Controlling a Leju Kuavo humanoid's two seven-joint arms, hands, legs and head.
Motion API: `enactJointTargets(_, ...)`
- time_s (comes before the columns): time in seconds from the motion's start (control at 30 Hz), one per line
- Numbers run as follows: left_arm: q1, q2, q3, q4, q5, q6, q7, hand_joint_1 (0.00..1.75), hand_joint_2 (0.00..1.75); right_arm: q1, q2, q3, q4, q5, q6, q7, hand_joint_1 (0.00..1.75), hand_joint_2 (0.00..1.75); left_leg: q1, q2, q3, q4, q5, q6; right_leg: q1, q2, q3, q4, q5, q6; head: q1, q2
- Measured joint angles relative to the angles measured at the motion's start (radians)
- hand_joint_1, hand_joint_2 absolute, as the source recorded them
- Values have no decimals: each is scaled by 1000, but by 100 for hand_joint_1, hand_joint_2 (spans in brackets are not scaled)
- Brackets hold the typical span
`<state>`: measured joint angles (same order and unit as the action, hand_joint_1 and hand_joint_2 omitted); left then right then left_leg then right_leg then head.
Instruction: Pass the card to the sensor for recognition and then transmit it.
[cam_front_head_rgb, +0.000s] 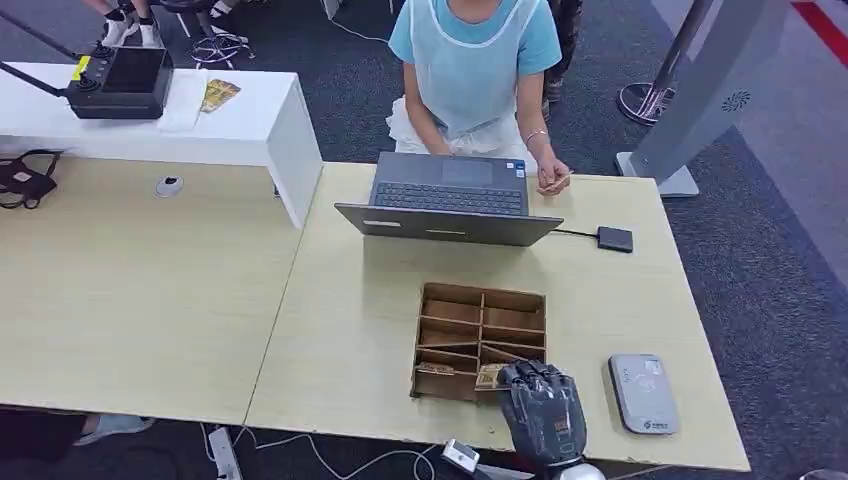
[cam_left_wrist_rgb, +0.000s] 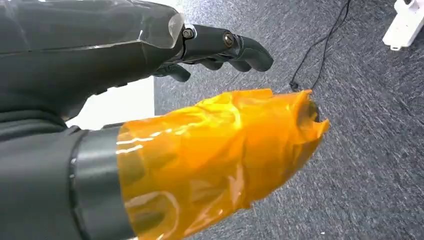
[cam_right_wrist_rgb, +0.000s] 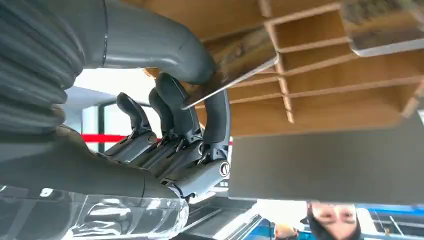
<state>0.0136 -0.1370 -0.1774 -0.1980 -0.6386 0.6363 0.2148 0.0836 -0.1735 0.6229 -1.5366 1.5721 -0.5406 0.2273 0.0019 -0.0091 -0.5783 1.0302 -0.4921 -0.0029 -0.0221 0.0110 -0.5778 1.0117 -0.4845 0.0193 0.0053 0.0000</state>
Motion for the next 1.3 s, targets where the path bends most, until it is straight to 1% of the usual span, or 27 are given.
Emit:
enactJointTargets(0.13,0,-3,-1,0,0,0,5,0,0,36,56,-72,-16,-20,-12,-98,154,175,0,0,0,0,0,0,0,0,0,0,0,0,0,0)
enactJointTargets(0.17,0,-3,-1,0,0,0,5,0,0,43,67,-87,-19,-44,-16,-129,154,175,0,0,0,0,0,0,0,0,0,0,0,0,0,0)
enactJointTargets(0.2,0,-3,-1,0,0,0,5,0,0,51,80,-102,-23,-71,-19,-160,159,175,0,0,0,0,0,0,0,0,0,0,0,0,0,0)
enactJointTargets(0.23,0,-3,-1,0,0,0,5,0,0,57,93,-115,-27,-87,-21,-182,159,175,0,0,0,0,0,0,0,0,0,0,0,0,0,0)
enactJointTargets(0.27,0,-4,-2,0,0,0,5,0,0,62,102,-127,-30,-101,-21,-198,162,175,0,0,0,0,0,0,0,0,0,0,0,0,0,0)
enactJointTargets(0.33,0,-4,-2,0,0,0,8,0,0,75,122,-151,-42,-160,-20,-252,164,175,0,0,0,0,0,0,0,0,0,0,0,0,0,0)
enactJointTargets(0.37,0,-4,-2,0,0,0,8,0,0,79,132,-161,-48,-180,-19,-272,168,175,0,0,0,0,0,0,0,0,0,0,0,0,0,0)
enactJointTargets(0.43,0,-4,-3,0,0,0,8,0,0,86,146,-175,-59,-226,-19,-306,168,175,0,0,0,0,0,0,0,0,0,0,0,0,0,0)
enactJointTargets(0.47,0,-4,-5,0,0,0,9,0,0,90,151,-182,-65,-253,-19,-321,171,175,0,0,0,0,0,0,0,0,0,0,0,0,0,0)
enactJointTargets(0.57,0,-4,-7,0,0,0,13,0,0,99,160,-196,-78,-309,-19,-354,169,175,0,0,0,0,0,0,0,0,0,0,0,0,0,0)
enactJointTargets(0.63,0,-4,-7,0,0,0,17,0,0,105,168,-207,-88,-346,-19,-388,171,175,0,0,0,0,0,0,0,0,0,0,0,0,0,0)
enactJointTargets(0.77,0,-5,-7,0,0,0,18,0,0,115,179,-221,-103,-386,-16,-425,173,175,0,0,0,0,0,0,0,0,0,0,0,0,0,0)
enactJointTargets(0.8,0,-5,-8,0,0,0,18,0,0,116,182,-225,-106,-399,-15,-434,169,175,0,0,0,0,0,0,0,0,0,0,0,0,0,0)
enactJointTargets(0.93,0,-6,-8,0,0,0,18,0,0,120,188,-235,-121,-439,-14,-462,171,175,0,0,0,0,0,0,0,0,0,0,0,0,0,0)
enactJointTargets(1.03,0,-6,-8,0,0,0,19,0,0,125,190,-242,-133,-448,-16,-475,173,175,0,0,0,0,0,0,0,0,0,0,0,0,0,0)
enactJointTargets(1.07,0,-6,-8,0,0,0,19,0,0,127,191,-244,-137,-441,-16,-476,169,175,0,0,0,0,0,0,0,0,1,0,0,0,0,0)
enactJointTargets(1.1,0,-6,-8,0,0,0,19,0,0,128,193,-248,-140,-435,-16,-476,173,175,0,0,0,0,0,0,0,0,0,0,0,0,0,0)
enactJointTargets(1.2,0,-6,-8,0,0,0,19,0,0,131,196,-255,-146,-433,-16,-479,173,175,0,0,0,0,0,0,0,0,0,0,0,0,0,0)
enactJointTargets(1.3,0,-6,-9,0,0,0,19,0,0,134,196,-257,-155,-497,2,-512,175,175,0,0,0,0,0,0,0,0,0,0,0,0,0,0)
